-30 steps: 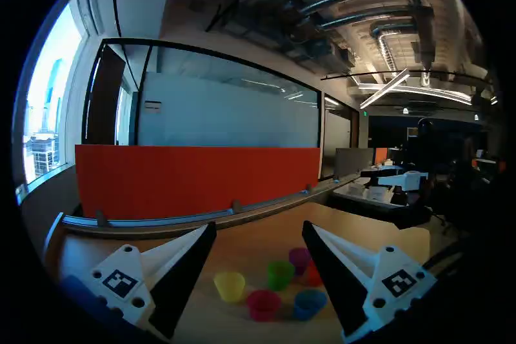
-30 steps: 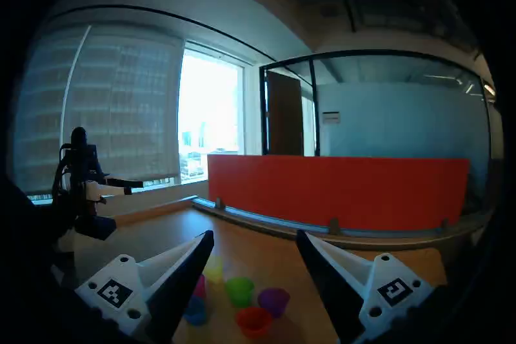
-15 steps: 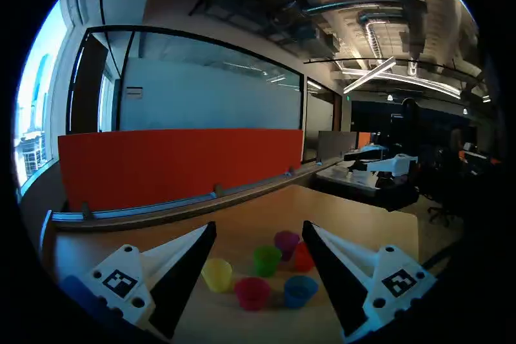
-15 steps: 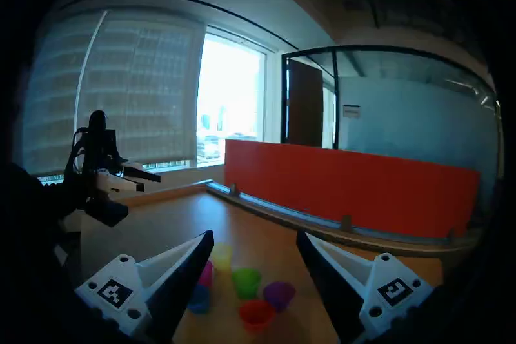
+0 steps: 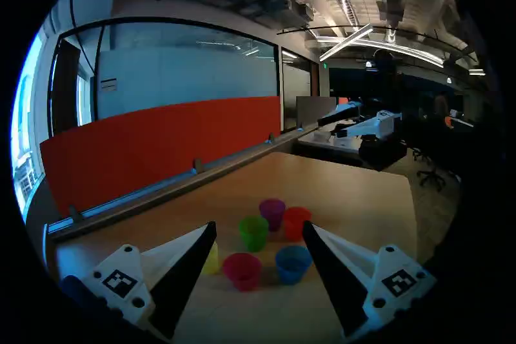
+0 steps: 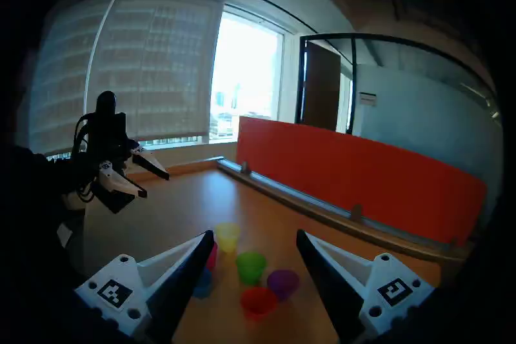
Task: Pour water
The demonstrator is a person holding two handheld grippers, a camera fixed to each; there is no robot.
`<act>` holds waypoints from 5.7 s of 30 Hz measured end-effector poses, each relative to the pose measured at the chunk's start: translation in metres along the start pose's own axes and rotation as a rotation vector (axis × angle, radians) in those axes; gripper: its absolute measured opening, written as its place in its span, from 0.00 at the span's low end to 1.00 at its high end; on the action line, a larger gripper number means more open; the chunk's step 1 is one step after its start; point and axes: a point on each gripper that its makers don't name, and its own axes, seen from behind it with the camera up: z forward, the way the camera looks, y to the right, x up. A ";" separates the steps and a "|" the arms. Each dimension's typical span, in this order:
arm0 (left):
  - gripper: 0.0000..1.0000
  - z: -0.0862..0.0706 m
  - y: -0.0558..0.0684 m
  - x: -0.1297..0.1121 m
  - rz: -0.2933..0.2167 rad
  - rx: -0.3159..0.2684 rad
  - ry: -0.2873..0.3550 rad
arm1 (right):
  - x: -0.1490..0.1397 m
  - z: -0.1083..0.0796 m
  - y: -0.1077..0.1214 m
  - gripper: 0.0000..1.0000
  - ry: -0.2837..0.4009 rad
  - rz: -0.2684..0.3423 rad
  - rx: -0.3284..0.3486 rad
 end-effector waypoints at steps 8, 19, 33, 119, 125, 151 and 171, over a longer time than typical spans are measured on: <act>1.00 0.016 0.014 -0.031 -0.010 -0.042 -0.053 | -0.011 0.008 -0.005 0.99 -0.029 -0.023 0.026; 0.99 0.036 0.035 -0.073 0.008 -0.086 -0.125 | -0.021 0.020 -0.004 0.99 -0.050 -0.030 0.052; 1.00 0.063 0.063 -0.118 0.033 -0.145 -0.216 | -0.038 0.036 -0.002 0.99 -0.086 -0.041 0.074; 0.87 0.159 0.081 -0.168 0.027 -0.183 -0.311 | -0.055 0.063 0.005 0.99 -0.116 -0.045 0.085; 0.87 0.157 0.080 -0.168 0.001 -0.174 -0.302 | -0.055 0.064 0.006 1.00 -0.115 -0.044 0.082; 0.87 0.108 0.047 -0.048 -0.026 -0.069 -0.033 | -0.053 0.073 0.003 0.99 -0.096 -0.041 0.084; 0.87 0.069 0.034 0.031 -0.025 -0.020 0.180 | -0.056 0.087 0.011 1.00 -0.099 -0.027 0.071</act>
